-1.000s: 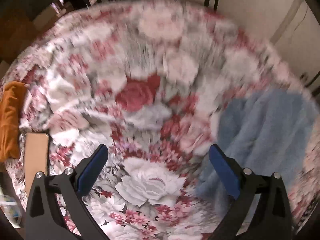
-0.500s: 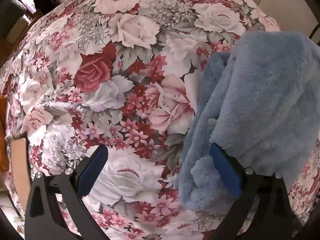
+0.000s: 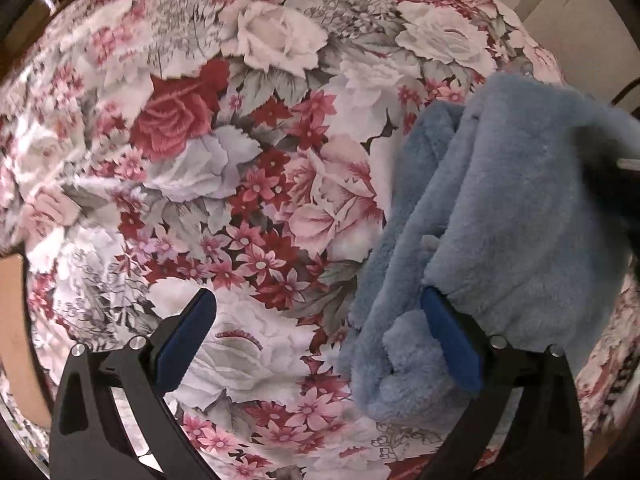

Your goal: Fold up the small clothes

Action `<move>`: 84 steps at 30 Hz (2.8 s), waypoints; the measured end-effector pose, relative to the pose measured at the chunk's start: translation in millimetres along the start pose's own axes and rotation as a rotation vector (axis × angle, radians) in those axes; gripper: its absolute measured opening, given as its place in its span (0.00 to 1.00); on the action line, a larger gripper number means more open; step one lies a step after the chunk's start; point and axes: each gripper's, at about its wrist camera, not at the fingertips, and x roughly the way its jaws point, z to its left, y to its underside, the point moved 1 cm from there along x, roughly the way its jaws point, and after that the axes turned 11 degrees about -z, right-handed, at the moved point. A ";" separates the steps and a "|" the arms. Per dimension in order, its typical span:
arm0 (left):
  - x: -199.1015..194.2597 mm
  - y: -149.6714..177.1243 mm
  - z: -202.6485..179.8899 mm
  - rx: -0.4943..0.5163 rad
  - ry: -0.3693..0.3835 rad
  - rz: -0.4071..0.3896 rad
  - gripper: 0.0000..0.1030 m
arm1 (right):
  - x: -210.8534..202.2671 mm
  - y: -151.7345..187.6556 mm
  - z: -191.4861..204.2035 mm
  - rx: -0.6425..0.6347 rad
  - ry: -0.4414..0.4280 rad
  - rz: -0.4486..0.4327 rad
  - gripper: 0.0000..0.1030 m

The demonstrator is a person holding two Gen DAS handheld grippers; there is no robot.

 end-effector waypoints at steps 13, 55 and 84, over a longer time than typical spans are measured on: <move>15.3 -25.2 4.7 -0.092 0.089 0.025 0.96 | 31.1 1.8 -29.1 0.051 -0.116 0.012 0.11; -34.3 -9.3 17.4 0.000 -0.021 -0.127 0.96 | -90.5 52.8 -64.5 0.185 -0.086 0.019 0.41; -2.3 -22.2 35.7 -0.203 0.520 0.012 0.96 | -91.3 33.8 -174.1 0.579 -0.196 0.017 0.68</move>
